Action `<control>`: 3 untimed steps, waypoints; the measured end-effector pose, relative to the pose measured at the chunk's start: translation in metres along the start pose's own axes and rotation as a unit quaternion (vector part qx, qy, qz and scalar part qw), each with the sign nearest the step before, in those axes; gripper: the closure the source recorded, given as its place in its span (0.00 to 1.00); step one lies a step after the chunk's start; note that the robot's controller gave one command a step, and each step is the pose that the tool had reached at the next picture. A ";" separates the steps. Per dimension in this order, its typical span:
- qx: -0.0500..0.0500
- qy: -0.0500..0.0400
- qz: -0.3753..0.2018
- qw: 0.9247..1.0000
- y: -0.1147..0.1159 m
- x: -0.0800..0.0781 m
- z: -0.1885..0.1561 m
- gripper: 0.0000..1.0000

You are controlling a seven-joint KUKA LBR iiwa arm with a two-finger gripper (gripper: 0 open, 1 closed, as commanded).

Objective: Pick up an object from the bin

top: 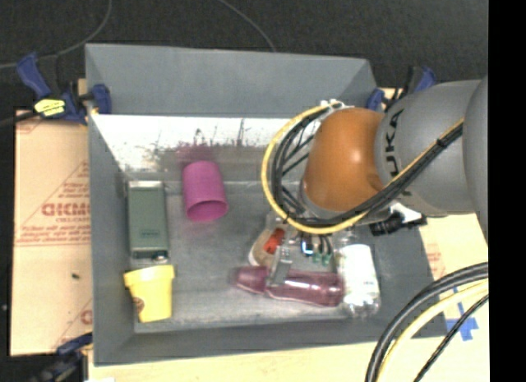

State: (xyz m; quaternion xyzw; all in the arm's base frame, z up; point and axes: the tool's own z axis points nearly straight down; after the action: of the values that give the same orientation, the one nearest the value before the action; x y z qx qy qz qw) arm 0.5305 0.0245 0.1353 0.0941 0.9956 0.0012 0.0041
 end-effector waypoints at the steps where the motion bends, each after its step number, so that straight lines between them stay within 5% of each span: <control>1: -0.002 -0.001 -0.044 0.999 -0.003 0.013 0.058 0.00; 2: -0.003 -0.008 0.069 0.998 -0.010 0.030 0.061 0.00; 3: -0.004 -0.006 0.038 0.999 -0.019 0.015 0.061 1.00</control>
Offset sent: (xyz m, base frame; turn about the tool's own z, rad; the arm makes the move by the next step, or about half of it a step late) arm -0.0358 -0.0049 -0.0653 0.1422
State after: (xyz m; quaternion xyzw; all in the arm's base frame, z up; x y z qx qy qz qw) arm 0.5122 0.0087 0.0737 0.1317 0.9912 0.0051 0.0107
